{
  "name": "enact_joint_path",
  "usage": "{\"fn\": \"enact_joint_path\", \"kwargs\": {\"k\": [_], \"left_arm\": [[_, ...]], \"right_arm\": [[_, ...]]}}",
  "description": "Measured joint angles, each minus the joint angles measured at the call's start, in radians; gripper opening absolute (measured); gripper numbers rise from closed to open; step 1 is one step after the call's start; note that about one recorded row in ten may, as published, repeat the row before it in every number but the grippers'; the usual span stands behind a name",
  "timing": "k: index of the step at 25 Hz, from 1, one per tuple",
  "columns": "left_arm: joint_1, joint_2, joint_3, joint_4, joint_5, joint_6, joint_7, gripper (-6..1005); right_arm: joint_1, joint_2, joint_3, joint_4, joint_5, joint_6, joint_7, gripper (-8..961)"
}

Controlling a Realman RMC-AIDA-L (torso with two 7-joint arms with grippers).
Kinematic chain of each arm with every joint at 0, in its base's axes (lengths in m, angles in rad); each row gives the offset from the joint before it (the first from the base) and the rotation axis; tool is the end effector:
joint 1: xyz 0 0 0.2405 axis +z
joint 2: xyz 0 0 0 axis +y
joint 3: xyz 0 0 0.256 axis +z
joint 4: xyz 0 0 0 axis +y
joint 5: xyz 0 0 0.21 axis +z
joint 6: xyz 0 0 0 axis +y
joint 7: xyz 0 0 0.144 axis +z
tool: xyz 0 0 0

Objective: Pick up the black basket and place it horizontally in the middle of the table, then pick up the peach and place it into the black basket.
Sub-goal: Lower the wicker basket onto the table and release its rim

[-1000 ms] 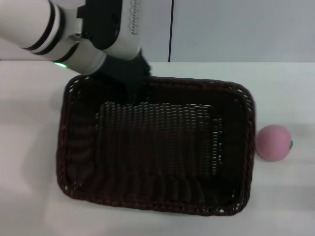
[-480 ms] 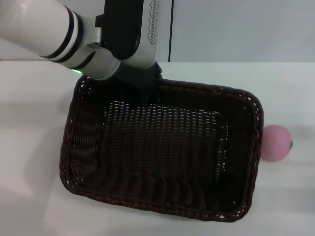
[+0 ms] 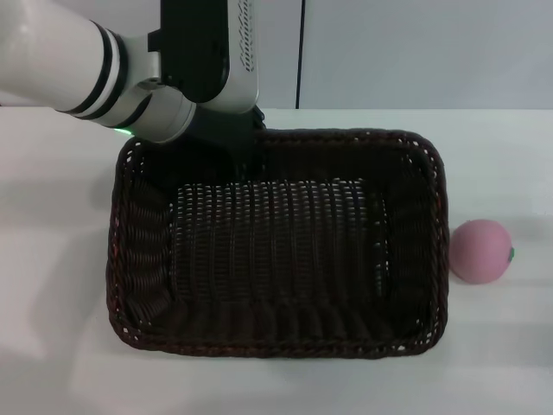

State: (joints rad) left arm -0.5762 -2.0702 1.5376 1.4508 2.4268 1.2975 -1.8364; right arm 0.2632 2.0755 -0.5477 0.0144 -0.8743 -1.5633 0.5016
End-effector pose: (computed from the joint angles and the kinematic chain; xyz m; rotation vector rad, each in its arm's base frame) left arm -0.1242 0.3638 -0.0191 -2.7494 0.3370 0.3446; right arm 0.3680 0.2450 0.0304 -1.3902 0.6273 0.9731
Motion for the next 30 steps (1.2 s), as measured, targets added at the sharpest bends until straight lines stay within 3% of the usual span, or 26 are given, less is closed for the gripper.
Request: {"fn": "enact_joint_path", "kwargs": {"k": [10,30], "left_arm": [[0.017,0.002,0.017,0.001,0.018,0.001,-0.005,223],[0.035,0.002,0.011,0.006,0.029,-0.016,-0.025,652]], "right_arm": [[0.003,0.0,0.0,-0.009,-0.001,0.018,0.0,708],[0.005,0.0,0.0,-0.008,-0.003,0.017,0.0,708]]}}
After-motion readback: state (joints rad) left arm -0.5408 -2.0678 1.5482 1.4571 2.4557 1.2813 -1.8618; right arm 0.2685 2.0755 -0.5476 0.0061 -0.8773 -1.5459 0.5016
